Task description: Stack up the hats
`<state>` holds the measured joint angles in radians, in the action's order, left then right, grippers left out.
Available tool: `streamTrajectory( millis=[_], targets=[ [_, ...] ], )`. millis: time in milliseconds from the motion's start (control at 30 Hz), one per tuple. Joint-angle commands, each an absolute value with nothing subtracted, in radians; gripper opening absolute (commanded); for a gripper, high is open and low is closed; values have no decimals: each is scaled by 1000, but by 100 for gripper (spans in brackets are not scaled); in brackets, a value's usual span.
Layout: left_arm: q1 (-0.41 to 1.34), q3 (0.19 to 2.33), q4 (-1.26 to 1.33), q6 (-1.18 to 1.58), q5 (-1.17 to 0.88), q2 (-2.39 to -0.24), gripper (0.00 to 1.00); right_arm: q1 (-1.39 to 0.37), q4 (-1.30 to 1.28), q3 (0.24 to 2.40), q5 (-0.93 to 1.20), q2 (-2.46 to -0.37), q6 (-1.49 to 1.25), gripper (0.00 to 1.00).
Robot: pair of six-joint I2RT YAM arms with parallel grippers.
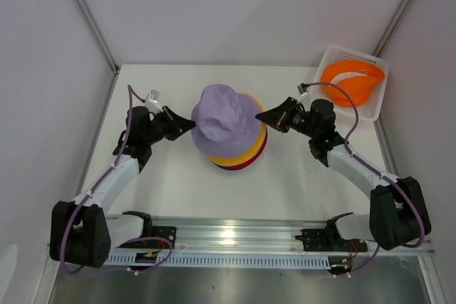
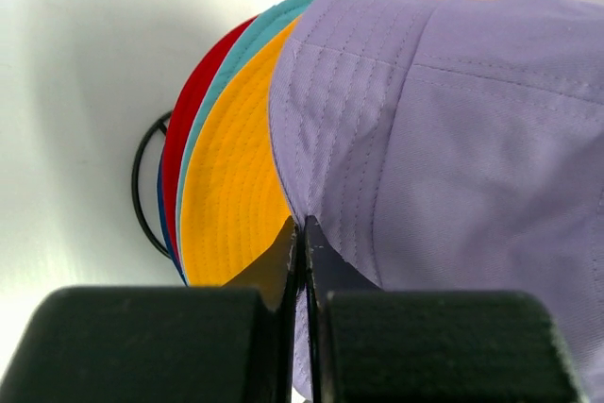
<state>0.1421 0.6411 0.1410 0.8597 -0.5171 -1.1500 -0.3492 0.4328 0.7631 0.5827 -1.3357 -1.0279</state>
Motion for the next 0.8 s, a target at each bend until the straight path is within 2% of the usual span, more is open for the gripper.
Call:
streamTrajectory(
  millis=[0, 167, 433, 767],
  targets=[
    [150, 712, 60, 759, -462, -1098, 1, -342, 417, 778, 569, -1273, -982, 0],
    [152, 755, 31, 749, -486, -1120, 1, -328, 402, 819, 597, -1267, -994, 0],
    [186, 697, 26, 767, -491, -1123, 1, -328, 255, 831, 559, -1221, -945, 0],
    [225, 666, 117, 770, -460, -1262, 1, -308, 109, 772, 482, -1255, -815, 0]
  ],
)
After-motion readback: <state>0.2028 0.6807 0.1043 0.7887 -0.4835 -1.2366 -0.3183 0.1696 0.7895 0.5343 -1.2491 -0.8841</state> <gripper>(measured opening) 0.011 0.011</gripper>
